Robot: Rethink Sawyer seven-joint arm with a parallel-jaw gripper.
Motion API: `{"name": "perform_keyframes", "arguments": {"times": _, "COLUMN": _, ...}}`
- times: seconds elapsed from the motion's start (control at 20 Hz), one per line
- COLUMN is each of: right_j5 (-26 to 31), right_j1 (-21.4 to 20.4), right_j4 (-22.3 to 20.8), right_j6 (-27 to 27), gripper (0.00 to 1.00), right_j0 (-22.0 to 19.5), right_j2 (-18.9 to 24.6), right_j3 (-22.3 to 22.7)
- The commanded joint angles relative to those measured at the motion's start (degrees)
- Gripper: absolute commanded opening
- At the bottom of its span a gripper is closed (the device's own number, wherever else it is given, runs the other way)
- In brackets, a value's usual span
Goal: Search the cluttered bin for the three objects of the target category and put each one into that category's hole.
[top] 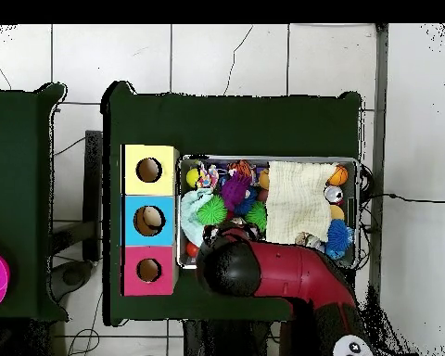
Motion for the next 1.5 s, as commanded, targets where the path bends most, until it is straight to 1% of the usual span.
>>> {"name": "perform_keyframes", "arguments": {"times": 0.05, "right_j5": 3.3, "right_j1": -0.2, "right_j4": -0.7, "right_j6": 1.1, "gripper": 1.00, "right_j0": -2.2, "right_j2": 2.8, "right_j3": 1.2}}
{"name": "perform_keyframes", "arguments": {"times": 0.4, "right_j5": 4.1, "right_j1": 0.8, "right_j4": -0.4, "right_j6": 1.3, "gripper": 1.00, "right_j0": -2.6, "right_j2": 3.0, "right_j3": 0.6}}
{"name": "perform_keyframes", "arguments": {"times": 0.5, "right_j5": 3.5, "right_j1": 2.0, "right_j4": -0.9, "right_j6": 2.1, "gripper": 1.00, "right_j0": -2.2, "right_j2": 2.4, "right_j3": -0.7}}
{"name": "perform_keyframes", "arguments": {"times": 0.6, "right_j5": 2.5, "right_j1": 4.1, "right_j4": -1.8, "right_j6": 2.4, "gripper": 1.00, "right_j0": -2.1, "right_j2": 2.0, "right_j3": -2.2}}
{"name": "perform_keyframes", "arguments": {"times": 0.75, "right_j5": 2.9, "right_j1": 6.9, "right_j4": -2.4, "right_j6": 2.8, "gripper": 1.00, "right_j0": -1.5, "right_j2": 1.2, "right_j3": -5.4}}
{"name": "perform_keyframes", "arguments": {"times": 1.1, "right_j5": 4.7, "right_j1": 9.0, "right_j4": -3.4, "right_j6": 3.1, "gripper": 1.00, "right_j0": 0.0, "right_j2": -0.6, "right_j3": -10.6}}
{"name": "perform_keyframes", "arguments": {"times": 1.3, "right_j5": 3.7, "right_j1": 10.4, "right_j4": -3.8, "right_j6": 4.0, "gripper": 1.00, "right_j0": 1.7, "right_j2": -2.0, "right_j3": -14.7}}
{"name": "perform_keyframes", "arguments": {"times": 1.5, "right_j5": 3.5, "right_j1": 13.0, "right_j4": -3.1, "right_j6": 3.4, "gripper": 1.00, "right_j0": 2.0, "right_j2": -1.5, "right_j3": -18.8}}
